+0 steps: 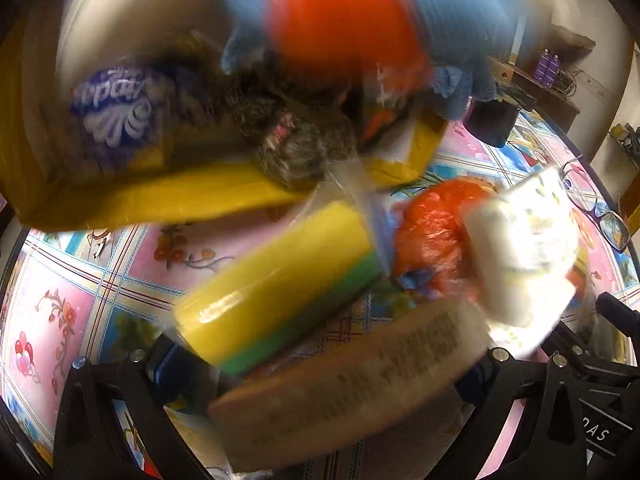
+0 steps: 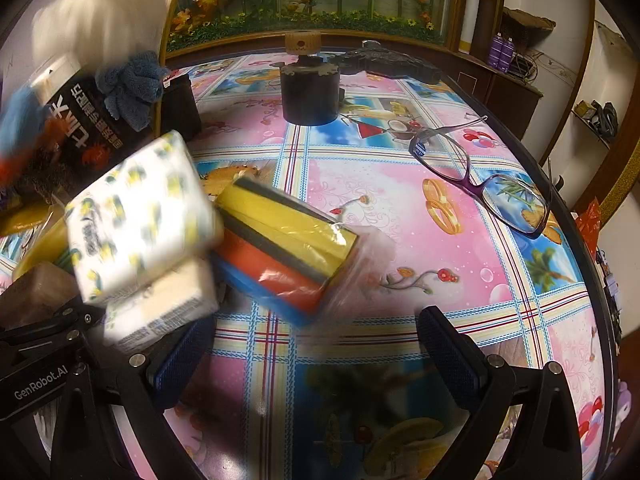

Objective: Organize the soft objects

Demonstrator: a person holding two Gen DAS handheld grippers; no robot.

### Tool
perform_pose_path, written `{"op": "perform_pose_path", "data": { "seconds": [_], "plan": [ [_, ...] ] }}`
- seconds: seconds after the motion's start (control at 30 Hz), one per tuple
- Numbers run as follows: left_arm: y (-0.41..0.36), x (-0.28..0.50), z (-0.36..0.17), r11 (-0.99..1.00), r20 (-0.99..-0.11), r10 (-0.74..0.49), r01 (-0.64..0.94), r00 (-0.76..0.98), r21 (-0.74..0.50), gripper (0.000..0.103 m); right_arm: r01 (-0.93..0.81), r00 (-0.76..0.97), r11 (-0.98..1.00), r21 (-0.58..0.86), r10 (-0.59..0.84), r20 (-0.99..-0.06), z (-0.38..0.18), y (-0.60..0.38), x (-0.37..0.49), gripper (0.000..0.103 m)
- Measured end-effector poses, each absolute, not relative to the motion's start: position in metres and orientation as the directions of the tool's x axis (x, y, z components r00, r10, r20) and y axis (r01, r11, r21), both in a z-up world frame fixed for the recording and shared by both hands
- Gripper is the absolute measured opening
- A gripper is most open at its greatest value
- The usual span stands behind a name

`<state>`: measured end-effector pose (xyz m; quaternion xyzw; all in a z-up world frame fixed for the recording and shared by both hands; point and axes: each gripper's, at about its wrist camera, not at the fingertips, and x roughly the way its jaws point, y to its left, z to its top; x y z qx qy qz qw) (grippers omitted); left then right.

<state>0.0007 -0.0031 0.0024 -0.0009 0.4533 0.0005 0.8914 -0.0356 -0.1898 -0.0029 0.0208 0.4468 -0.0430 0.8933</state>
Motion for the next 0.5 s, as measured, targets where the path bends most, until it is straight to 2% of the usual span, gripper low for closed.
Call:
{"op": "perform_pose_path", "data": {
  "seconds": [0.5],
  "plan": [
    [-0.0056, 0.0, 0.0031, 1.0, -0.808, 0.0, -0.002, 0.59, -0.001, 0.103, 0.095, 0.597, 0.995, -0.001, -0.058, -0.8, -0.0025, -0.1892, -0.0365, 0.102]
  ]
}}
